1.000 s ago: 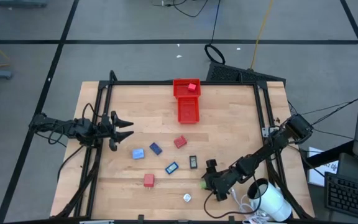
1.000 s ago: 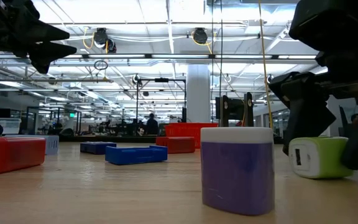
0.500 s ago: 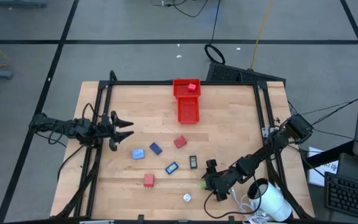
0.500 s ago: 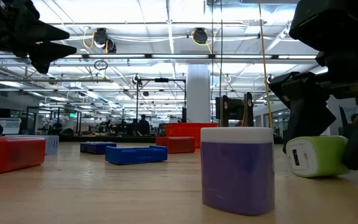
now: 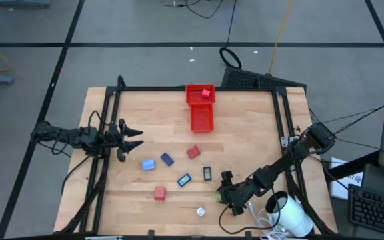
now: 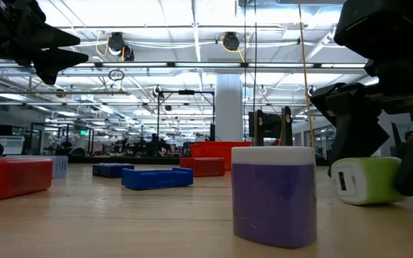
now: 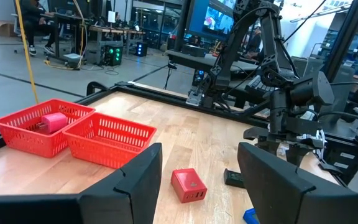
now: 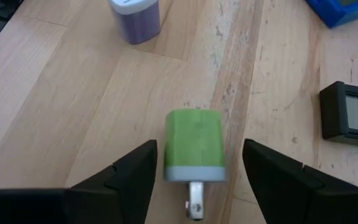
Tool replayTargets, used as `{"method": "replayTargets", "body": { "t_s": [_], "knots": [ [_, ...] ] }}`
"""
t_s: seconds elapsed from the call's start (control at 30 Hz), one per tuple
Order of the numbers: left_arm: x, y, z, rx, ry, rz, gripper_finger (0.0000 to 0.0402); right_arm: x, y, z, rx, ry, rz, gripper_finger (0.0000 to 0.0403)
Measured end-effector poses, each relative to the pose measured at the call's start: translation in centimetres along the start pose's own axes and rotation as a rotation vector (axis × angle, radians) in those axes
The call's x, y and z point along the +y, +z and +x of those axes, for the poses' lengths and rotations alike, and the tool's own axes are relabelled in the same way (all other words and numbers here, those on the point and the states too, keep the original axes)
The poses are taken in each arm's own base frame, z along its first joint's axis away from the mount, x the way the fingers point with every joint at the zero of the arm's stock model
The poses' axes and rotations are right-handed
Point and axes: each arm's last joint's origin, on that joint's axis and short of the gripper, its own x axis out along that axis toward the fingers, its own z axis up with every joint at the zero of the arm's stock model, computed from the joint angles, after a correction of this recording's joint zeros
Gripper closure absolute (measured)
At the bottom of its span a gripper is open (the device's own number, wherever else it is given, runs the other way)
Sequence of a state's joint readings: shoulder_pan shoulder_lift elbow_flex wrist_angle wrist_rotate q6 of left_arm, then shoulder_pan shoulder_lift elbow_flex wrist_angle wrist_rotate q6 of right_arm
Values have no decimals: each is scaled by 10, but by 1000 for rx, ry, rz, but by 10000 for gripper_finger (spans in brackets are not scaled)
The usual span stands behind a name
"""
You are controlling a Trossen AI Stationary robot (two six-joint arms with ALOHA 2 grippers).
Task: Pick & Place Office items
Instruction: Put the green charger adapter into the top red bin
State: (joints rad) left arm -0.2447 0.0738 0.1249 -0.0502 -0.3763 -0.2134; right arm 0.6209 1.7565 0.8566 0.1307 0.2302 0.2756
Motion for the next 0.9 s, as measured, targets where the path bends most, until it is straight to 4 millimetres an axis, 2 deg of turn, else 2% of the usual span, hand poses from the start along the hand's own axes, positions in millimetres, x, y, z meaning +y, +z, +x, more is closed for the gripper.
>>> {"method": "replayTargets", "body": {
  "t_s": [0.5, 0.9],
  "knots": [
    [0, 0, 0, 0, 0, 0, 188, 0, 0, 0, 0, 1, 0, 251],
    [0, 0, 0, 0, 0, 0, 188, 1, 0, 0, 5, 25, -24, 255]
  ]
}}
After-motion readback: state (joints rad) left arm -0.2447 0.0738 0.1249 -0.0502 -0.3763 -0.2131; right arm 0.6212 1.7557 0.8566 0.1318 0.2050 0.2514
